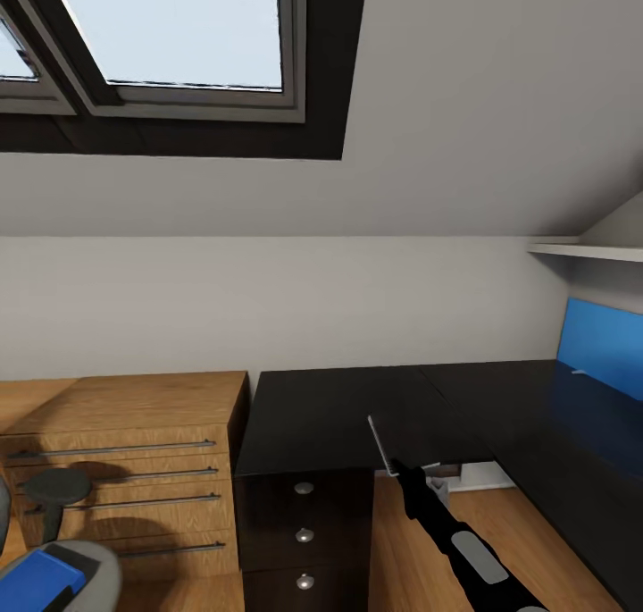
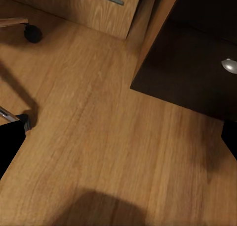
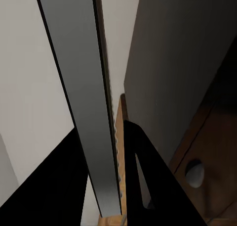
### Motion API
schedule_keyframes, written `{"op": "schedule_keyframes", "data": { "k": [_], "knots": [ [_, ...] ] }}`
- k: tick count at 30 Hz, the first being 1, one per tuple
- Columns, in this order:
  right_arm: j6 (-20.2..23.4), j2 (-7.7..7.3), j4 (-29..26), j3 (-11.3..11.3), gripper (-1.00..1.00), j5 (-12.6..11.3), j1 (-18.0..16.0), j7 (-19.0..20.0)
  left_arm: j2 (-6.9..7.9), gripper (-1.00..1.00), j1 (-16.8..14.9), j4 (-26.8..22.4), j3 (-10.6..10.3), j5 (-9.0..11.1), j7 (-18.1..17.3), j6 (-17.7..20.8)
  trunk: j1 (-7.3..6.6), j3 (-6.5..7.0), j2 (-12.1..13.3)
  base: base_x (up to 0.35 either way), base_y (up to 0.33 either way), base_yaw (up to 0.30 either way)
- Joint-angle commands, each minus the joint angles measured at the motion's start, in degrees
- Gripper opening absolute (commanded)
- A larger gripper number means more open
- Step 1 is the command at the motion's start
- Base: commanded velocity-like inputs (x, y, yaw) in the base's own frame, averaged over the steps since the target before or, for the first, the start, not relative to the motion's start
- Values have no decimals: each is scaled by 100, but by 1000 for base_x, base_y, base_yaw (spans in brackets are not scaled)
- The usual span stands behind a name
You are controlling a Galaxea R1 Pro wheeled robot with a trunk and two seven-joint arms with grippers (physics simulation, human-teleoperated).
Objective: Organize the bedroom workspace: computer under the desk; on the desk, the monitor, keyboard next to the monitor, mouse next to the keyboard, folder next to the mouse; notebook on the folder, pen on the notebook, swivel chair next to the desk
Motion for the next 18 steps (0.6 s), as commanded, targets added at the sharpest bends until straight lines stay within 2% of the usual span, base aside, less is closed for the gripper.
{"op": "schedule_keyframes", "data": {
  "k": [1,18],
  "knots": [
    [12,-7,5,36,-100,-66,-5,20,-1,100,-5,6,-14,51,-24,-18,0,-7,-4,0,0,0],
    [-26,28,77,26,-100,-89,-5,-8,-1,100,-3,9,-14,51,-24,-18,0,-7,-4,0,0,0]
  ]
}}
